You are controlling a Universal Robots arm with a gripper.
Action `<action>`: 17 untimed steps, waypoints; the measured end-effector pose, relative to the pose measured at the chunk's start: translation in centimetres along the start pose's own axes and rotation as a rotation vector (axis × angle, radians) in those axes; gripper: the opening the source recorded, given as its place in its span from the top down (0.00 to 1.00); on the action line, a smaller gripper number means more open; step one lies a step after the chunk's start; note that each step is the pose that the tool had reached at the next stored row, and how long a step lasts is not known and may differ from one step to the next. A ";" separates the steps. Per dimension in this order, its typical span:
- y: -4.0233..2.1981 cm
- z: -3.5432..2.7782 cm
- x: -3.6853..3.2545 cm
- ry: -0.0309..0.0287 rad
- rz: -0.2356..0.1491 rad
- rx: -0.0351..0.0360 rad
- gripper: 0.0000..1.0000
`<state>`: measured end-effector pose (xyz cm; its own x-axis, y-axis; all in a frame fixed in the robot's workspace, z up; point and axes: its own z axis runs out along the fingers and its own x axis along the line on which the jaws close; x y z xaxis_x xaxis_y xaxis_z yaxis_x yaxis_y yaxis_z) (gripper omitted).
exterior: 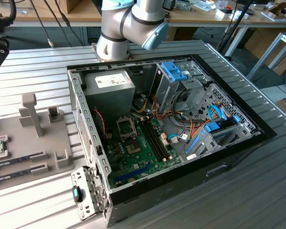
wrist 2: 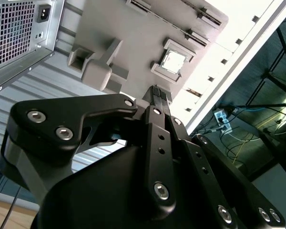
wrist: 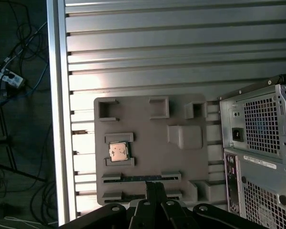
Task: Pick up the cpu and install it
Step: 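Reach for the cpu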
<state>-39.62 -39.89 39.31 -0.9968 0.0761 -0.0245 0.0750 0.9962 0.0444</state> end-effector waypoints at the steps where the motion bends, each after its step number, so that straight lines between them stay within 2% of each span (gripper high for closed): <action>1: 0.00 0.01 0.01 0.0002 0.000 0.0001 0.89; 11: 0.17 0.09 0.08 0.0000 0.000 0.0000 0.89; 17: 0.75 0.16 0.18 0.0001 0.000 0.0001 0.89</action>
<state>-39.74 -39.12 39.18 -0.9968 0.0763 -0.0244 0.0751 0.9962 0.0443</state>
